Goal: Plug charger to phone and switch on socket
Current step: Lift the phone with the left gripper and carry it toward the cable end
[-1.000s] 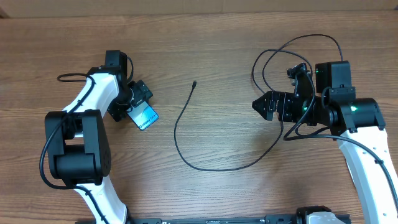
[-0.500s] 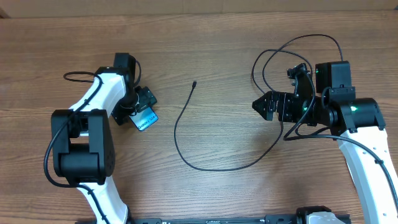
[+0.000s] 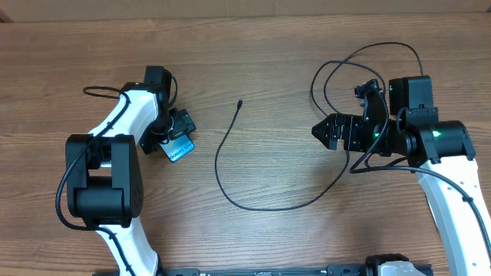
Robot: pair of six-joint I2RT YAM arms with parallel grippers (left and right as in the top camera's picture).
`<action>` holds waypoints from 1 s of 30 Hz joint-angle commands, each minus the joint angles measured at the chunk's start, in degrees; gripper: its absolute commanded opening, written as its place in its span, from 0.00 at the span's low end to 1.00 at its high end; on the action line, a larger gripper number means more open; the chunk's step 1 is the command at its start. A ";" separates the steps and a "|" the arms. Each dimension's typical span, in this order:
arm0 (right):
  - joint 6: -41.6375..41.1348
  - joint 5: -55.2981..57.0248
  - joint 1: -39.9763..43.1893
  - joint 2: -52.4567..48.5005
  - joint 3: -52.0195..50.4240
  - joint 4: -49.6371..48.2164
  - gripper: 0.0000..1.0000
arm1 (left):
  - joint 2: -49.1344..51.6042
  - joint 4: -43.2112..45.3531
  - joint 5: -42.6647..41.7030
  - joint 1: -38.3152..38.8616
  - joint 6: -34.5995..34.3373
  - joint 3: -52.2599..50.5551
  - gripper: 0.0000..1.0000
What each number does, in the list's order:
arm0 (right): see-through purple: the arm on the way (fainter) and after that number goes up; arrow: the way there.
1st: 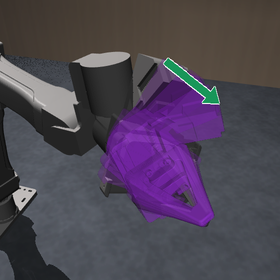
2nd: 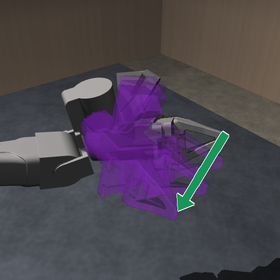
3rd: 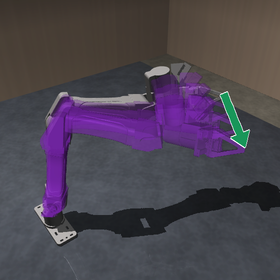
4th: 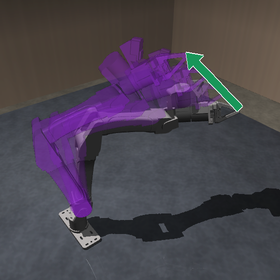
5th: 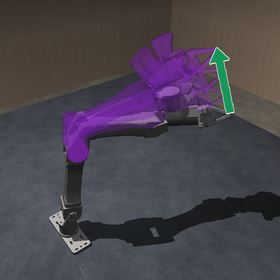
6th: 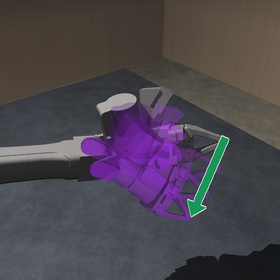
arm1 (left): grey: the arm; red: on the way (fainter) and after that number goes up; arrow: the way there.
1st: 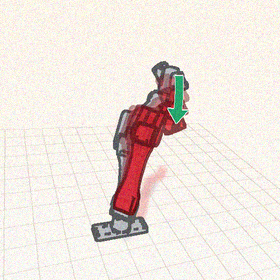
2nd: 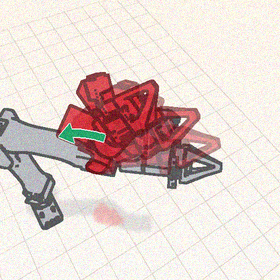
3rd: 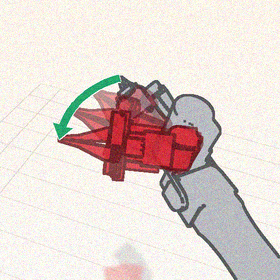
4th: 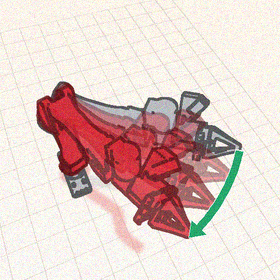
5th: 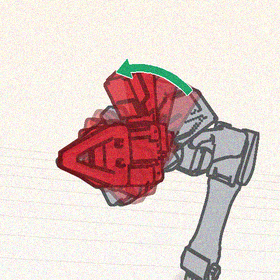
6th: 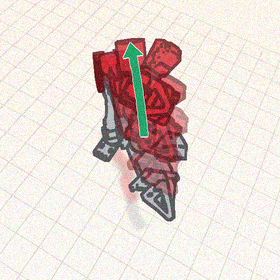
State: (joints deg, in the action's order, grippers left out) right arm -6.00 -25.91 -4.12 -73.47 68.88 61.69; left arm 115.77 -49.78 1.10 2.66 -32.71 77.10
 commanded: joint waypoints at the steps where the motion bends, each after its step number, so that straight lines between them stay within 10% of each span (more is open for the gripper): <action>1: 0.11 0.42 0.02 0.04 -0.31 -0.04 1.00 | 2.10 0.15 -0.96 0.37 -3.96 -1.25 0.99; 14: 0.13 0.44 0.02 0.04 -0.31 -0.02 1.00 | 2.10 0.55 -3.28 0.37 -6.10 -1.25 0.82; 20: 0.13 0.44 0.02 0.04 -0.31 -0.02 1.00 | 2.10 1.88 -0.26 -0.13 -6.08 -1.25 1.00; 30: 0.11 0.42 0.02 0.04 -0.31 0.00 1.00 | 2.10 3.30 -1.18 -3.37 -2.12 -1.25 1.00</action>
State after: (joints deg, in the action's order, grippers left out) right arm -6.00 -25.89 -4.12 -73.47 68.88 61.76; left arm 115.77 -47.03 0.86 0.69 -37.93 77.12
